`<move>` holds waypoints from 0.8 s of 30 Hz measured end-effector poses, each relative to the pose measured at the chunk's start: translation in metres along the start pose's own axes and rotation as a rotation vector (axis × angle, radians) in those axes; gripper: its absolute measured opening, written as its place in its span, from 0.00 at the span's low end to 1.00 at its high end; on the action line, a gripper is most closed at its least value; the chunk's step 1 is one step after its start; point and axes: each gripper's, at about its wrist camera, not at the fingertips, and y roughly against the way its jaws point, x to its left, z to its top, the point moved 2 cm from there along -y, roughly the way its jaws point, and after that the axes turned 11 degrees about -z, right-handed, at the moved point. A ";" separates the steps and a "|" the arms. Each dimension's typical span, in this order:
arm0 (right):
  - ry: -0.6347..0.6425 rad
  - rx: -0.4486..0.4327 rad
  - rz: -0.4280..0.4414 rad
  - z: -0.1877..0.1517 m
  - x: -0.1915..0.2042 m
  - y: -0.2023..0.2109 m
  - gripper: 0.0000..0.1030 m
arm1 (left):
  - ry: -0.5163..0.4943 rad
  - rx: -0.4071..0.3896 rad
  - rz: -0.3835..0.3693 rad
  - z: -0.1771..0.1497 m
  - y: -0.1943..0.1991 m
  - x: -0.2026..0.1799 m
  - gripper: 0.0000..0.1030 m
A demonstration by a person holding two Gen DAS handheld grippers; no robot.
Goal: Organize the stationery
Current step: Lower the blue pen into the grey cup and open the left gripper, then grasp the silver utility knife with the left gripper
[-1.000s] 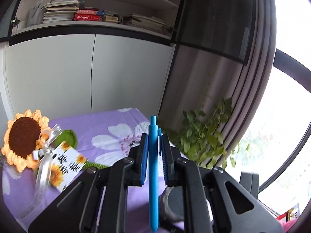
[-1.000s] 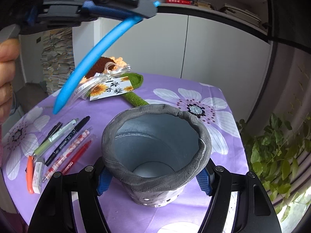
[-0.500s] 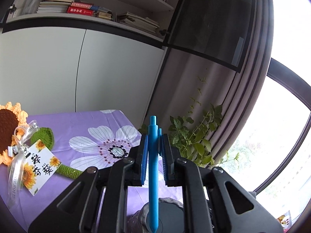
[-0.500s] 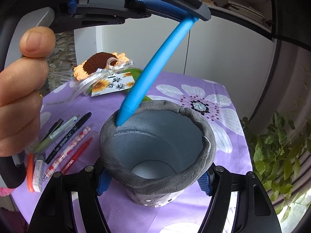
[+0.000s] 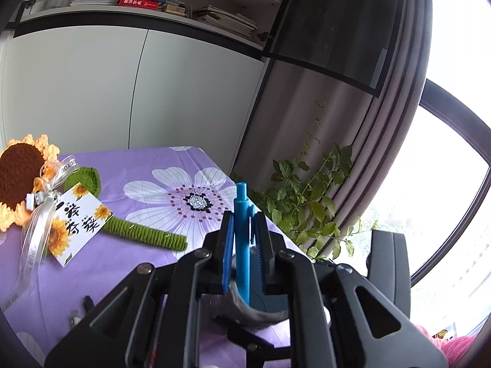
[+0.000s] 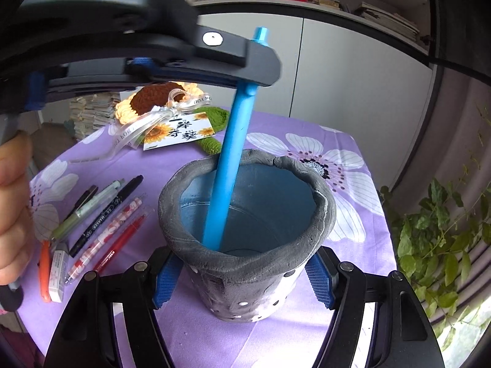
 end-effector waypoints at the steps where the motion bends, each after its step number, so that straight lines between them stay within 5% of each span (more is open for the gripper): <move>1: 0.004 0.000 -0.002 0.000 0.000 -0.001 0.70 | 0.004 0.006 0.002 0.000 0.001 0.000 0.11; 18: 0.028 -0.005 -0.004 0.001 0.004 0.000 0.70 | 0.012 0.127 0.020 -0.017 0.017 -0.002 0.14; 21: 0.029 -0.004 -0.003 0.001 0.004 0.000 0.70 | 0.028 0.088 0.053 -0.016 0.038 0.003 0.43; 22: 0.028 -0.003 -0.004 0.001 0.004 -0.001 0.70 | 0.029 0.063 0.082 -0.016 0.048 0.005 0.61; 24: 0.024 -0.002 -0.002 0.001 0.004 -0.001 0.70 | 0.029 0.011 0.161 -0.018 0.070 0.013 0.68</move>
